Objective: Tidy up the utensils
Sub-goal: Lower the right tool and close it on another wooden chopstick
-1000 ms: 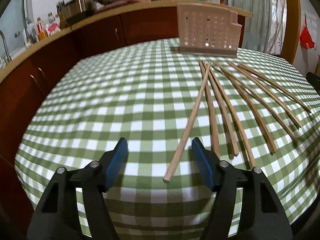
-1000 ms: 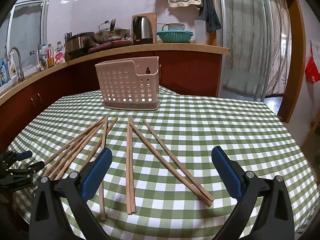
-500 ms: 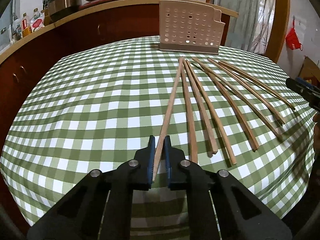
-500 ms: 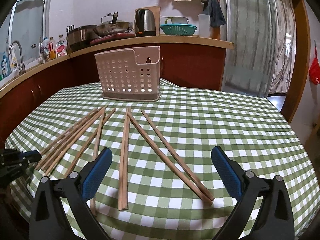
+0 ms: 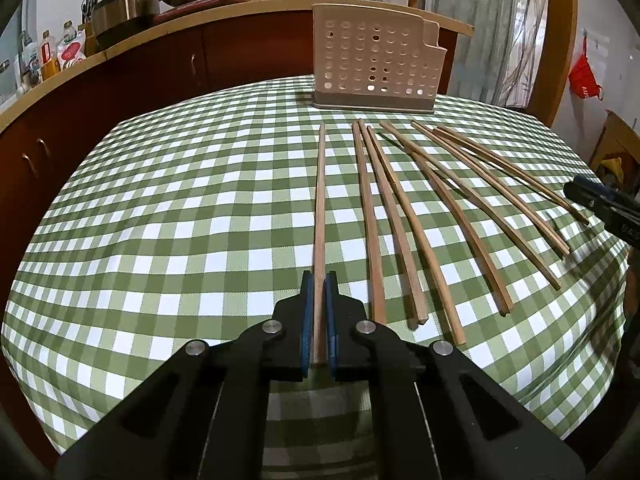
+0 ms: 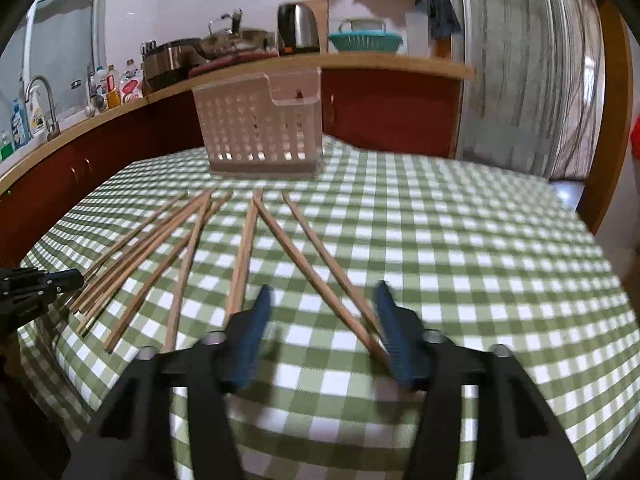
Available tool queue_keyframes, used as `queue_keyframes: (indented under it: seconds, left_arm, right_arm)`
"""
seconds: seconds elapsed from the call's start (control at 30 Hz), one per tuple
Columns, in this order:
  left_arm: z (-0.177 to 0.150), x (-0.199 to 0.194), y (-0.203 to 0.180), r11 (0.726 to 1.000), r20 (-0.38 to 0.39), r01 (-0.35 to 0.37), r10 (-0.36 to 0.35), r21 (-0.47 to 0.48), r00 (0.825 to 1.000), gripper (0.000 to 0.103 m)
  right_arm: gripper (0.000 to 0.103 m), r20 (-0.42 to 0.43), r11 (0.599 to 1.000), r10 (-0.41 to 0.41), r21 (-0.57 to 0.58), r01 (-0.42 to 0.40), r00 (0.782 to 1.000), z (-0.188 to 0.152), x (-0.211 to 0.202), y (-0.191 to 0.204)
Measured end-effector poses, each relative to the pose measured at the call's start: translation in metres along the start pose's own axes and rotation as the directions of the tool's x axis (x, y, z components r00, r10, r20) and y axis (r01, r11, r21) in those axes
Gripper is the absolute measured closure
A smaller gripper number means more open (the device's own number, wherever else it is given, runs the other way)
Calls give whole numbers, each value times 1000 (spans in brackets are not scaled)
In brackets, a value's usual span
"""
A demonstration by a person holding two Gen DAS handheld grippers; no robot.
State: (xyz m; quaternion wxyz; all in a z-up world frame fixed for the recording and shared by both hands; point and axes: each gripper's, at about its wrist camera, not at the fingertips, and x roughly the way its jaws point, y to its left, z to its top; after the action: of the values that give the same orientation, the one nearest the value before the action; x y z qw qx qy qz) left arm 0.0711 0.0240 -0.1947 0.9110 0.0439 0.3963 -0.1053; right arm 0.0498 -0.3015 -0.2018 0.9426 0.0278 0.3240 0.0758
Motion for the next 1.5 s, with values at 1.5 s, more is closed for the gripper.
queue_keyframes:
  seconds: [1.5]
  left_arm:
    - [-1, 3, 0, 999, -19, 9, -10, -31, 1000, 96]
  right_arm:
    - [63, -115, 989, 143, -6, -145, 983, -17, -2, -14]
